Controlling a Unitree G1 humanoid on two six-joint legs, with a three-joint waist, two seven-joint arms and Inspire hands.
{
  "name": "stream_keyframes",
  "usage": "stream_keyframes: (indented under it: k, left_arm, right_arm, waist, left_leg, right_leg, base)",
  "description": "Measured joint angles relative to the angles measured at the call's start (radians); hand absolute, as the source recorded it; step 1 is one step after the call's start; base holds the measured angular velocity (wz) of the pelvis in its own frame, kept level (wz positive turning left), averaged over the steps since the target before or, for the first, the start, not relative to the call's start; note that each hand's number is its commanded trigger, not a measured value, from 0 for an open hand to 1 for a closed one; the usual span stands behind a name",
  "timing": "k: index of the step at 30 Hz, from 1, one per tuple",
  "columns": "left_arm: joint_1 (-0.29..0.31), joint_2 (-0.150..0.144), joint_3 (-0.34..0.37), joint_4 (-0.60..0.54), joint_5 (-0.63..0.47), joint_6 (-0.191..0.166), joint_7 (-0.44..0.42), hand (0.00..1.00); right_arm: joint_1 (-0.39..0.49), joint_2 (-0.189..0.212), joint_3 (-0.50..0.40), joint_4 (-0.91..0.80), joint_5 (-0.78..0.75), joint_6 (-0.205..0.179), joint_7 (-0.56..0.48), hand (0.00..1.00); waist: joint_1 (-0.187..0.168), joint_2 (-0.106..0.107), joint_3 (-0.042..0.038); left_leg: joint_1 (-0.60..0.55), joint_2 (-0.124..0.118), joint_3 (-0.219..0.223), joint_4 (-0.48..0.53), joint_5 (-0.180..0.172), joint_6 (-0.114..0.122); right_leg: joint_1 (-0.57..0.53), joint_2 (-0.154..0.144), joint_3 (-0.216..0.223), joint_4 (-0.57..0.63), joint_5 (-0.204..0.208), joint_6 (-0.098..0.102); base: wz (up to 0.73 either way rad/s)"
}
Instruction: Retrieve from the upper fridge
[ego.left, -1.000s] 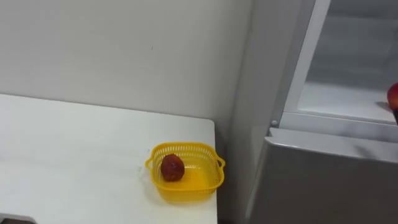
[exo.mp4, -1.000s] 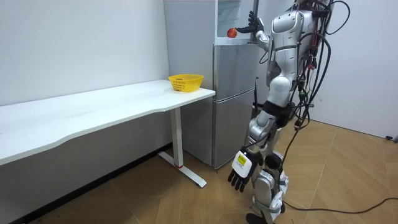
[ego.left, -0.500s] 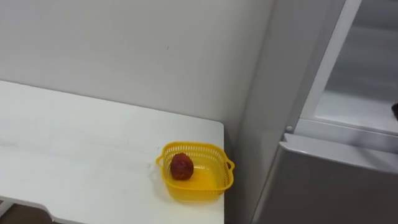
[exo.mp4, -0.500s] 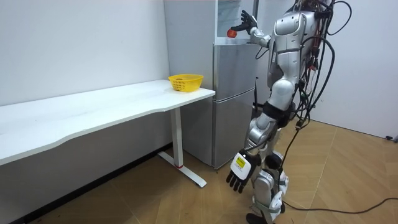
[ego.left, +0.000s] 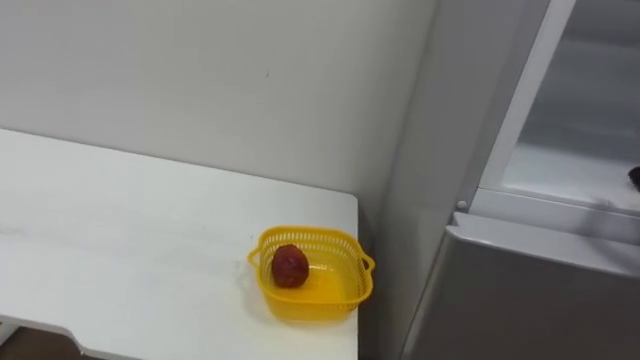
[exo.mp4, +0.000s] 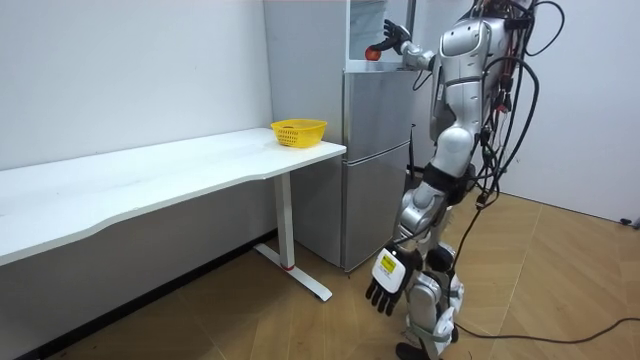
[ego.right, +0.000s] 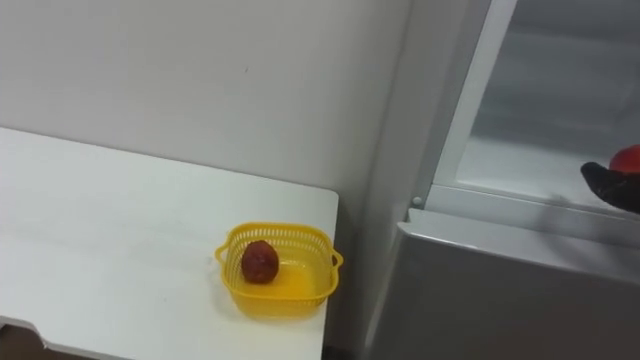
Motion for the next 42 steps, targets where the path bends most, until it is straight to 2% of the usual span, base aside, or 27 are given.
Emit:
stream_keyframes:
  k: [7, 13, 17, 20, 25, 27, 32, 38, 42]
  left_arm:
    - [0.004, 0.016, 0.002, -0.019, 0.0, 0.0, 0.0, 0.0]
    - [0.031, 0.017, 0.001, -0.057, 0.002, 0.0, 0.011, 0.0]
    - [0.036, 0.017, -0.002, -0.064, 0.002, 0.001, 0.019, 0.0]
    - [0.042, 0.017, -0.001, -0.066, 0.001, 0.003, 0.023, 0.0]
    - [0.051, 0.016, -0.002, -0.066, 0.001, 0.013, 0.039, 0.0]
    - [0.056, 0.016, -0.002, -0.066, 0.0, 0.013, 0.037, 0.0]
    - [0.065, 0.016, -0.002, -0.066, 0.0, 0.013, 0.034, 0.0]
    - [0.076, 0.016, -0.002, -0.066, 0.0, 0.013, 0.034, 0.0]
    - [0.073, 0.016, -0.011, -0.067, -0.002, 0.013, 0.036, 0.0]
  right_arm:
    - [0.0, 0.0, 0.021, 0.0, 0.0, 0.0, 0.017, 0.0]
    - [0.0, 0.0, 0.02, 0.0, -0.001, 0.0, 0.024, 0.0]
    - [-0.001, -0.028, 0.021, 0.076, 0.001, 0.002, 0.044, 0.0]
    - [-0.001, -0.035, 0.021, 0.103, 0.001, 0.01, 0.058, 0.0]
    - [-0.005, -0.035, 0.021, 0.11, 0.013, 0.012, 0.074, 0.0]
    - [-0.026, -0.039, 0.025, 0.139, 0.013, 0.012, 0.082, 0.0]
    - [-0.027, -0.043, 0.026, 0.144, 0.013, 0.012, 0.086, 0.0]
    - [-0.027, -0.043, 0.026, 0.152, 0.015, 0.011, 0.088, 0.0]
    - [-0.028, -0.043, 0.028, 0.234, 0.077, 0.009, 0.097, 0.0]
  waist:
    - [0.0, -0.004, -0.0022]
    - [-0.022, 0.009, 0.0052]
    - [-0.025, 0.027, -0.0002]
    - [-0.026, 0.038, -0.0057]
    - [-0.026, 0.03, -0.0045]
    - [-0.026, 0.024, -0.0016]
    - [-0.025, 0.015, -0.0028]
    - [-0.031, 0.019, -0.0007]
    - [-0.025, 0.021, 0.0012]
  left_leg:
    - [0.002, -0.001, 0.0, 0.002, 0.0, 0.0]
    - [-0.001, -0.001, -0.003, -0.006, 0.0, 0.0]
    - [0.0, -0.001, -0.005, -0.005, 0.0, 0.0]
    - [0.001, -0.001, -0.004, -0.004, 0.001, -0.001]
    - [0.001, 0.001, -0.004, -0.002, 0.004, -0.004]
    - [0.001, 0.001, -0.006, 0.002, 0.004, -0.005]
    - [0.0, -0.001, -0.014, 0.002, 0.004, -0.005]
    - [0.001, -0.002, -0.024, 0.004, 0.003, -0.005]
    - [0.007, -0.002, -0.024, 0.004, 0.003, -0.005]
  right_leg:
    - [0.001, -0.001, -0.002, -0.003, 0.0, 0.0]
    - [0.0, -0.001, -0.005, -0.005, 0.0, 0.0]
    - [0.002, -0.005, -0.026, -0.004, 0.0, 0.0]
    - [0.002, -0.006, -0.031, -0.003, 0.0, 0.0]
    - [0.003, -0.004, -0.033, -0.003, 0.0, 0.0]
    - [0.005, -0.004, -0.034, -0.003, 0.0, -0.001]
    - [0.007, -0.007, -0.042, -0.002, 0.0, -0.001]
    - [0.012, -0.008, -0.056, -0.001, 0.0, -0.001]
    - [0.017, -0.008, -0.057, -0.001, 0.0, -0.001]
  base:
    - [0.0]
    - [0.0]
    - [0.02]
    - [0.0]
    - [0.0]
    - [0.0]
    - [0.05]
    - [0.05]
    - [0.0]
